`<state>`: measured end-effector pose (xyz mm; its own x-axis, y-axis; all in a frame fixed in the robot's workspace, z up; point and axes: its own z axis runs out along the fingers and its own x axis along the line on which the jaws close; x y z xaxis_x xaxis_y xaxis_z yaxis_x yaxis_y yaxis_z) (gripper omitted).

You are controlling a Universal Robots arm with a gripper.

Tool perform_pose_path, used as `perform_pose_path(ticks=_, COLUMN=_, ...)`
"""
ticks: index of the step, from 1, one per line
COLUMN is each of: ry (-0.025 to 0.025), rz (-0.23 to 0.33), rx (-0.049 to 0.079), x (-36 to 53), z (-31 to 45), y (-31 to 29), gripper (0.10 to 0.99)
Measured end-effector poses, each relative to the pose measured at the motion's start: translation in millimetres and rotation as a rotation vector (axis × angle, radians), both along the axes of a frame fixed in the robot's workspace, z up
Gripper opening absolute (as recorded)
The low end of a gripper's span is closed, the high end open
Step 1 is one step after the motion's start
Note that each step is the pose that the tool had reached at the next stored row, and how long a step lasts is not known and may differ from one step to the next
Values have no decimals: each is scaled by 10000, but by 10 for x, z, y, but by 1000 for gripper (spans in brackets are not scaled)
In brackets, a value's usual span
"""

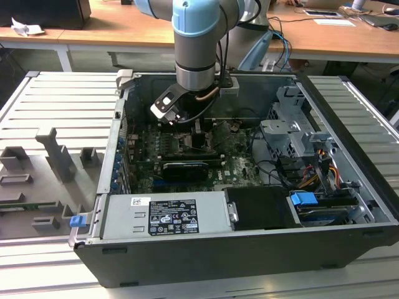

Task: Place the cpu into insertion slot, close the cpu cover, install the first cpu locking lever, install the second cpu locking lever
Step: 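Place the cpu into insertion slot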

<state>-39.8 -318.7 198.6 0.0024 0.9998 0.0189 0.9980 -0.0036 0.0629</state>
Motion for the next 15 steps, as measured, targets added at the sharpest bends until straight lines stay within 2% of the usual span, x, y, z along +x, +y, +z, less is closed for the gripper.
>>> perform_pose_path(ticks=7, ry=0, rz=0, rx=1, x=0, z=-1, y=0, gripper=541)
perform_pose_path(ticks=8, ry=0, rz=0, rx=1, x=0, z=-1, y=0, gripper=553)
perform_pose_path(ticks=10, ry=0, rz=0, rx=1, x=0, z=-1, y=0, gripper=678)
perform_pose_path(ticks=15, ry=0, rz=-1, rx=13, x=0, z=-2, y=-4, gripper=678)
